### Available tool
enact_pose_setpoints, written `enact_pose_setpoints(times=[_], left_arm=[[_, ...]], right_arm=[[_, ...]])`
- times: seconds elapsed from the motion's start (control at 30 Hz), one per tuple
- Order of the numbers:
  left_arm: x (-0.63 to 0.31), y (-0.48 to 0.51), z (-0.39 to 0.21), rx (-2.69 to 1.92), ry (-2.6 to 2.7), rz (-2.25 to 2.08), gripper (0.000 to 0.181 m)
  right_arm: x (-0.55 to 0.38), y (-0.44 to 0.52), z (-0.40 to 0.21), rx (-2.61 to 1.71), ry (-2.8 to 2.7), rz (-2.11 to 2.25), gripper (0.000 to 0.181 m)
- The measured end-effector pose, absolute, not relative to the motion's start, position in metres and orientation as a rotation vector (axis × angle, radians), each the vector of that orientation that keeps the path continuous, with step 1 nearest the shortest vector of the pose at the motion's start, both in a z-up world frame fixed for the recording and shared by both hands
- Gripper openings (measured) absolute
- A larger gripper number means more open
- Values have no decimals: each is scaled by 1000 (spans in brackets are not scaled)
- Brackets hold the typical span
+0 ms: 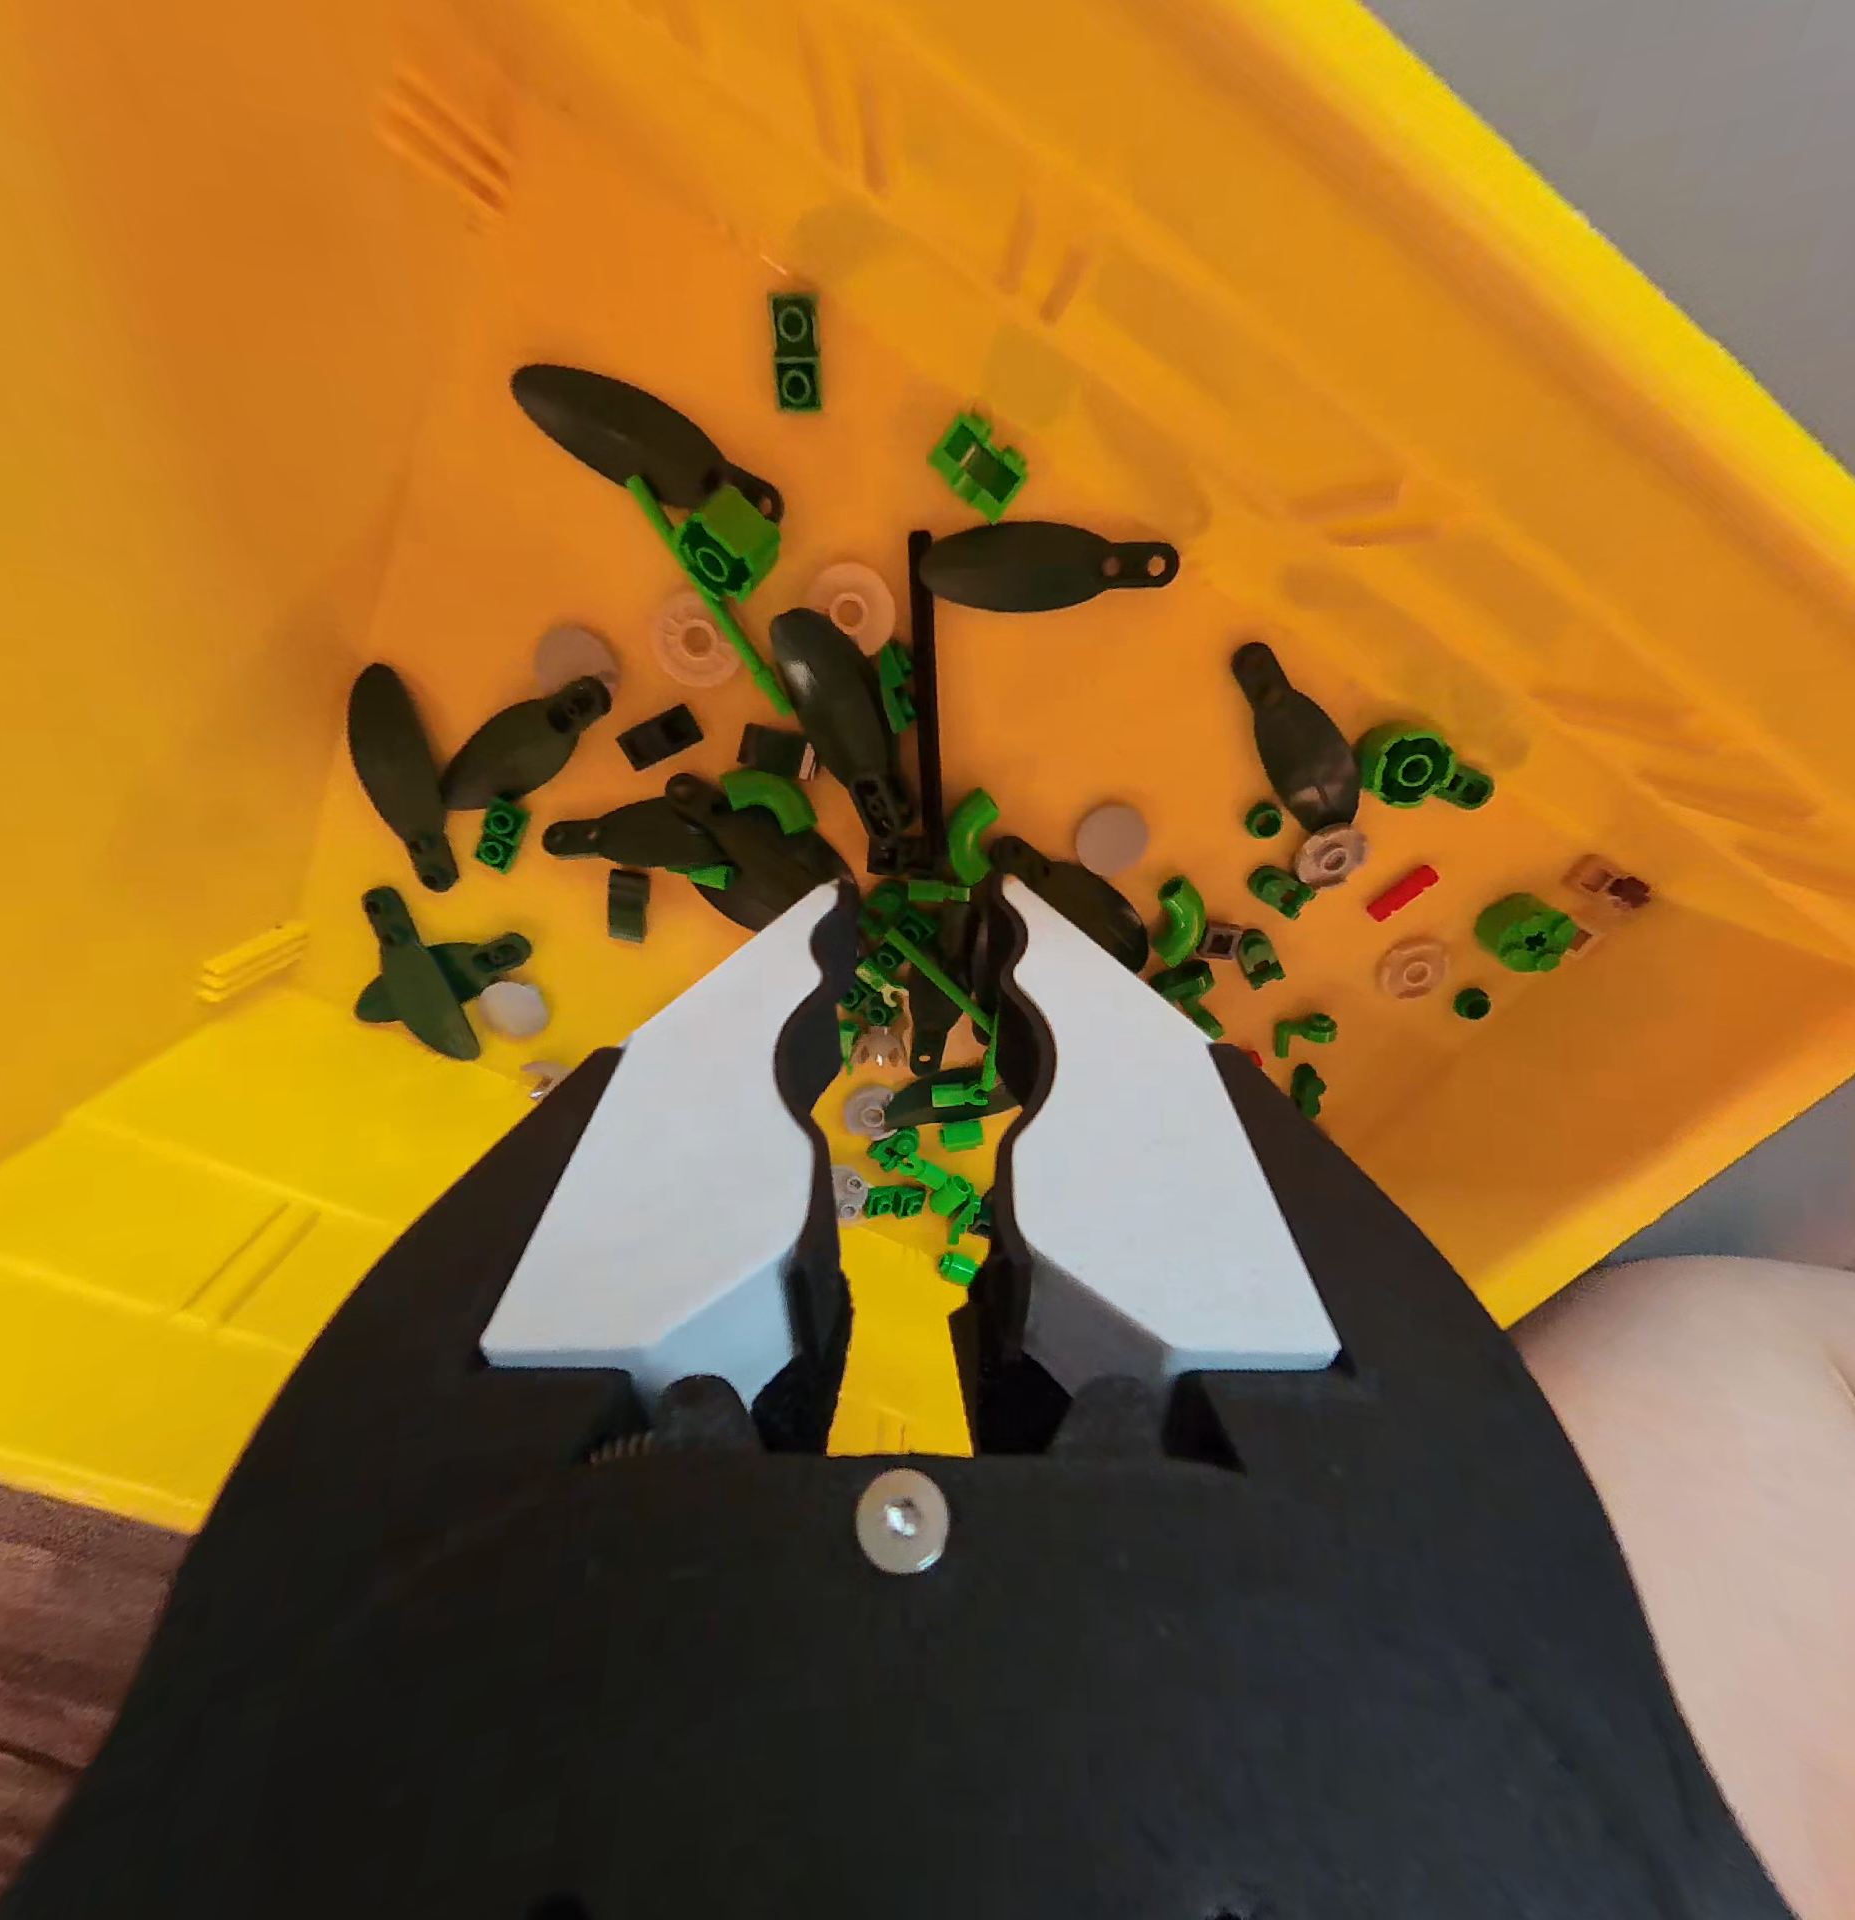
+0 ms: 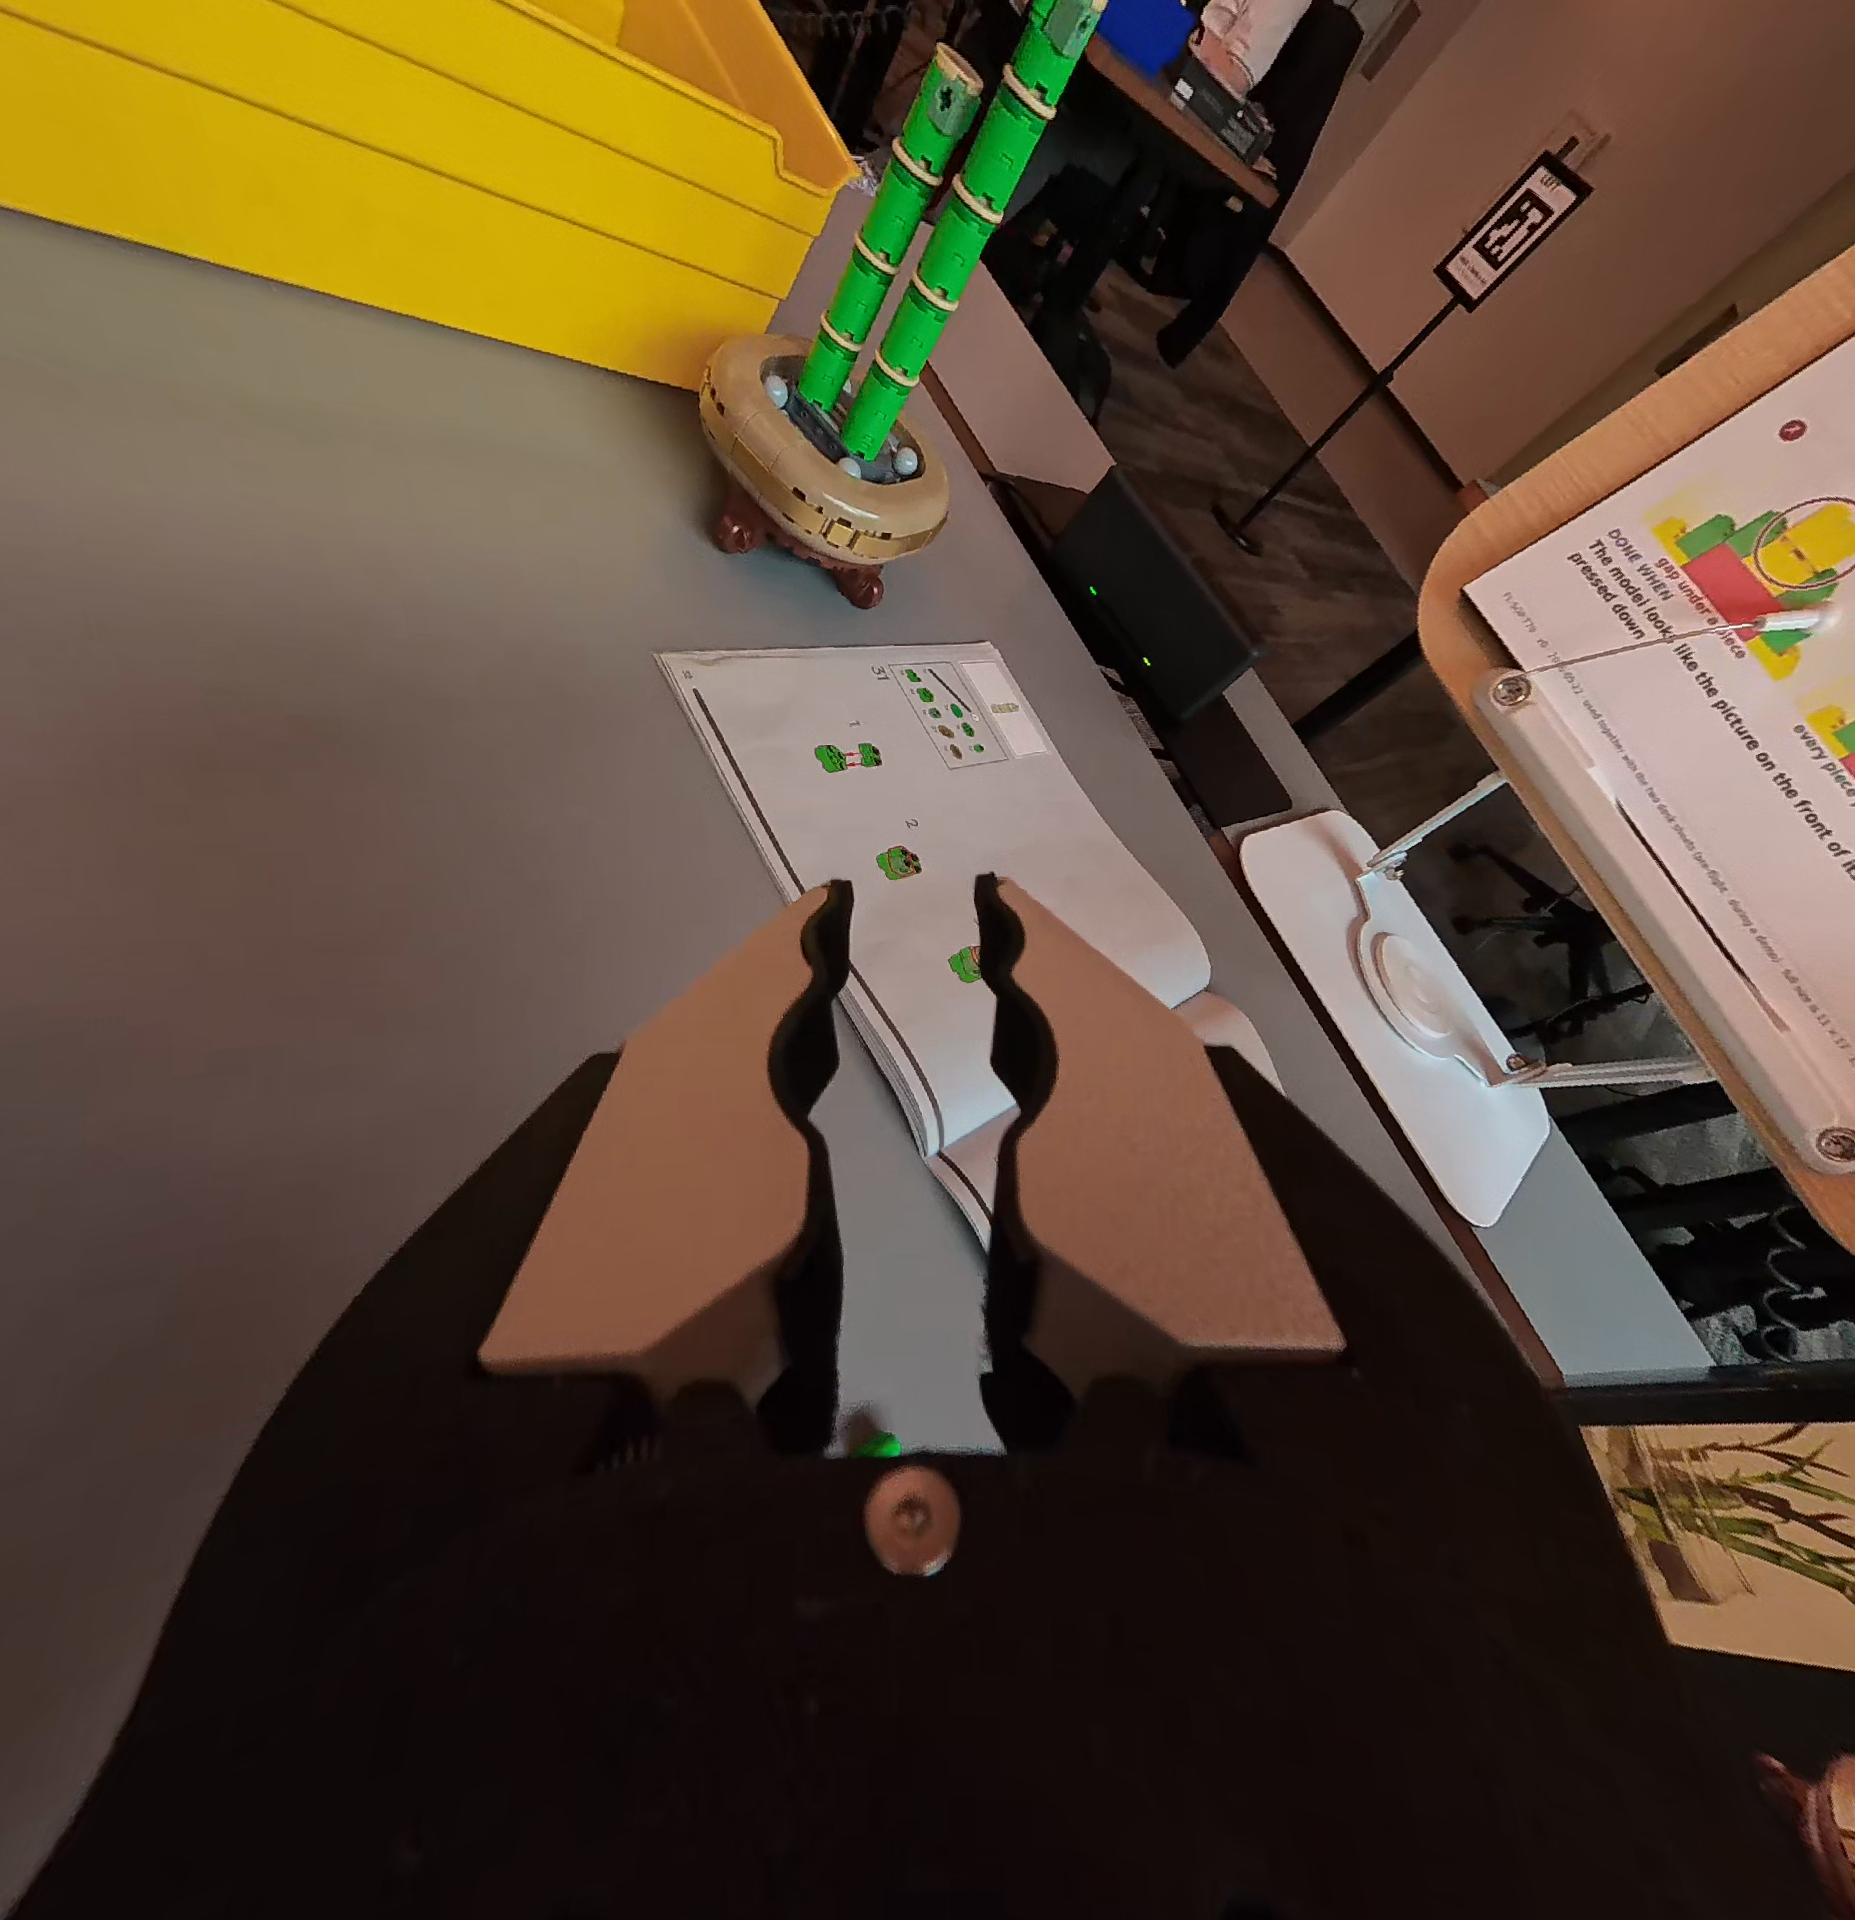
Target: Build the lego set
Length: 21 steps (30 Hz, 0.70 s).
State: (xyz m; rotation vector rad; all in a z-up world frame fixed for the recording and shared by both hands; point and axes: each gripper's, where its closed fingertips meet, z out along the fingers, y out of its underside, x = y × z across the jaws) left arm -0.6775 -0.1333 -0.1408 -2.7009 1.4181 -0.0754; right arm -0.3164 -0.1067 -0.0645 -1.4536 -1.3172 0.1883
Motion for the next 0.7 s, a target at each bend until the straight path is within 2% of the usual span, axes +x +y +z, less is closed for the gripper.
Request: enact_pose_setpoints(times=[0.7], left_arm=[[-681, -135, -160, -2805, 1433, -88, 23]], right_arm=[[-301, -105, -53, -1428, -1312, 121, 21]])
